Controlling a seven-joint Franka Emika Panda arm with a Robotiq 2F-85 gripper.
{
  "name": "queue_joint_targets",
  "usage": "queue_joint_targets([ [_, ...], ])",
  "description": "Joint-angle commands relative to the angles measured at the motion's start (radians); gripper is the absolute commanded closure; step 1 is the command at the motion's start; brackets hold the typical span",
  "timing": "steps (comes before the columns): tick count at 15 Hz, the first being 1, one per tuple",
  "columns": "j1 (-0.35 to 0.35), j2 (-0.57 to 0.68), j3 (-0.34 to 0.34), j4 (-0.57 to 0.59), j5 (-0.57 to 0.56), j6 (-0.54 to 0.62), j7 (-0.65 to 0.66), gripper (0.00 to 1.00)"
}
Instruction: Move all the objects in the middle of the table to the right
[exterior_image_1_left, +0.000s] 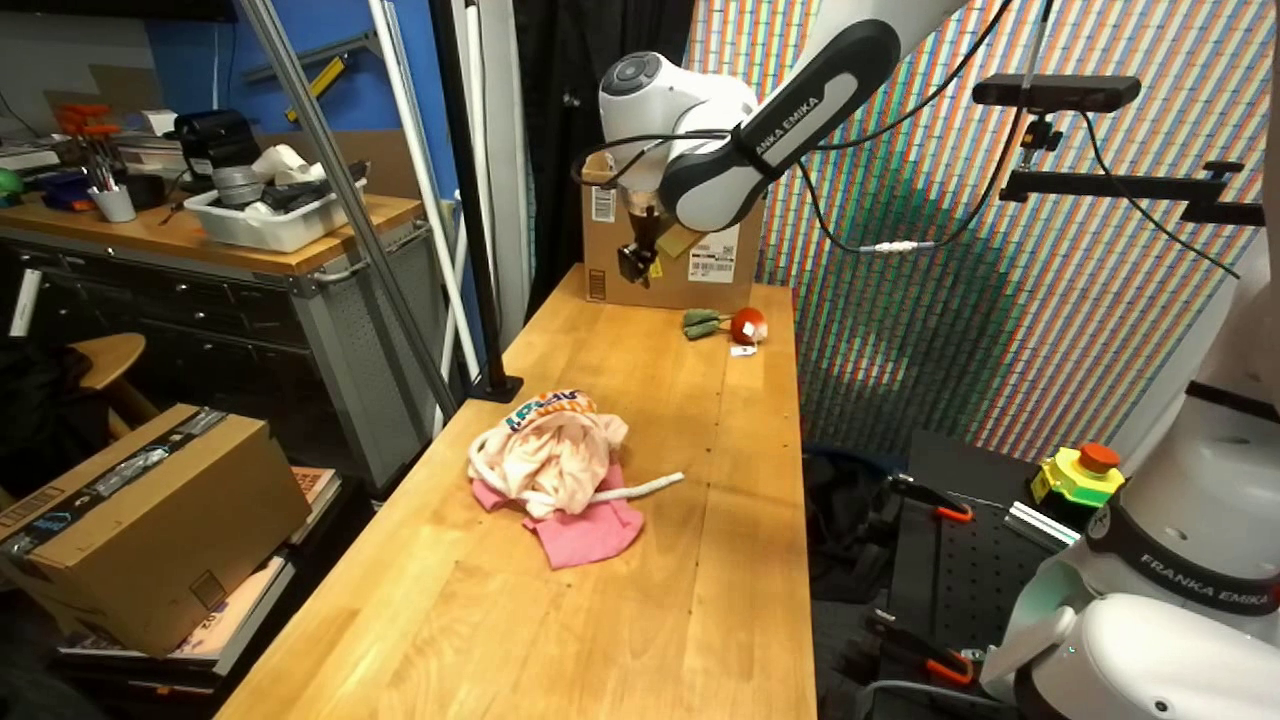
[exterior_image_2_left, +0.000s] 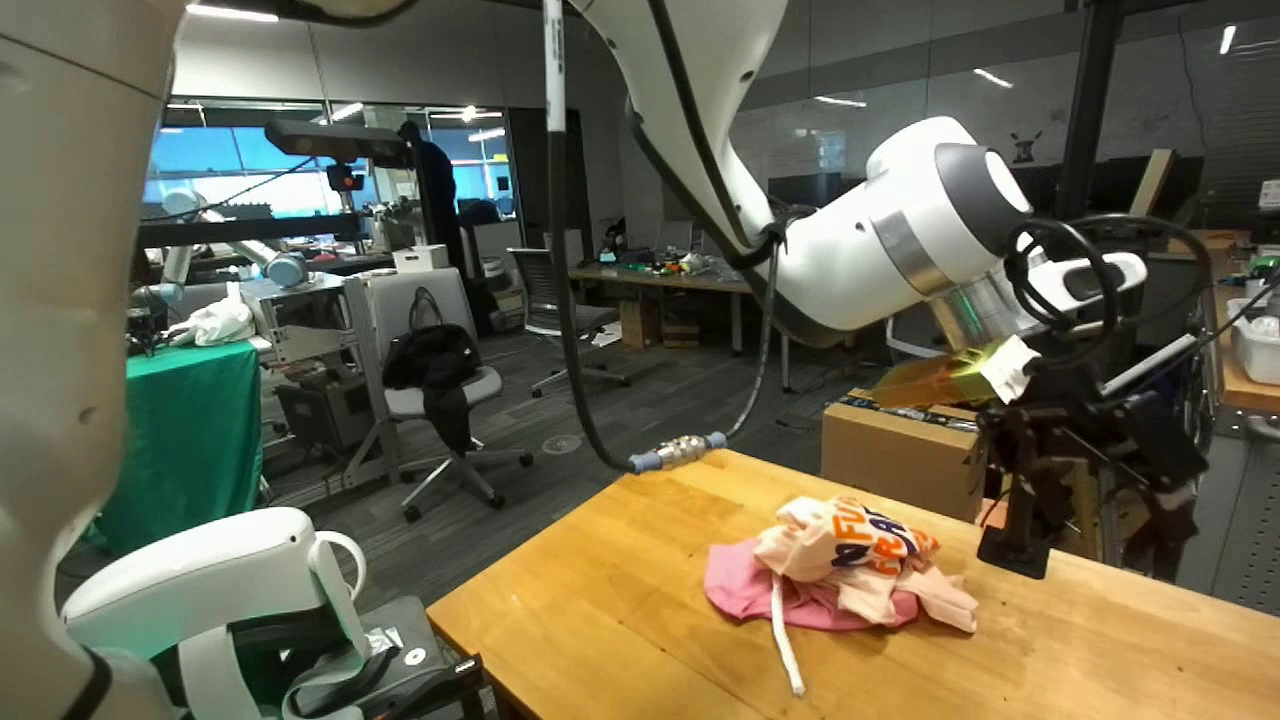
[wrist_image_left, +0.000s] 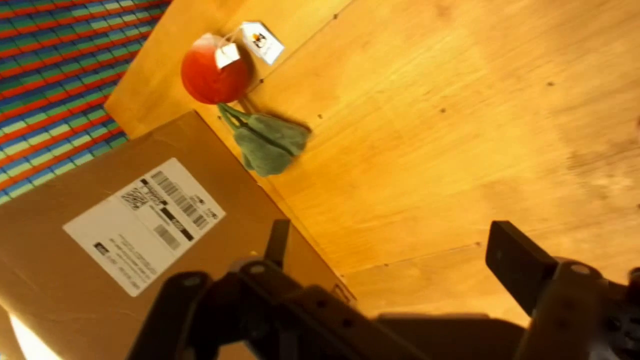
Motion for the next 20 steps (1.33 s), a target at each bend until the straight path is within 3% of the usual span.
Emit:
queue_joint_targets([
  [1, 0.015, -0.063, 0.036, -0.062, 0.130, 0.062, -0.198, 0.00],
  [7, 0.020, -0.035, 0.097, -0.036, 0.373, 0.083, -0.592, 0.00],
  [11, 0.024, 0.015, 0.146, 0.000, 0.476, 0.047, -0.825, 0.00],
  [15, 0.029, 0.083, 0.190, 0.037, 0.494, 0.018, -1.015, 0.00],
  [20, 0.069, 0.161, 0.182, 0.086, 0.451, 0.038, -1.036, 0.00],
])
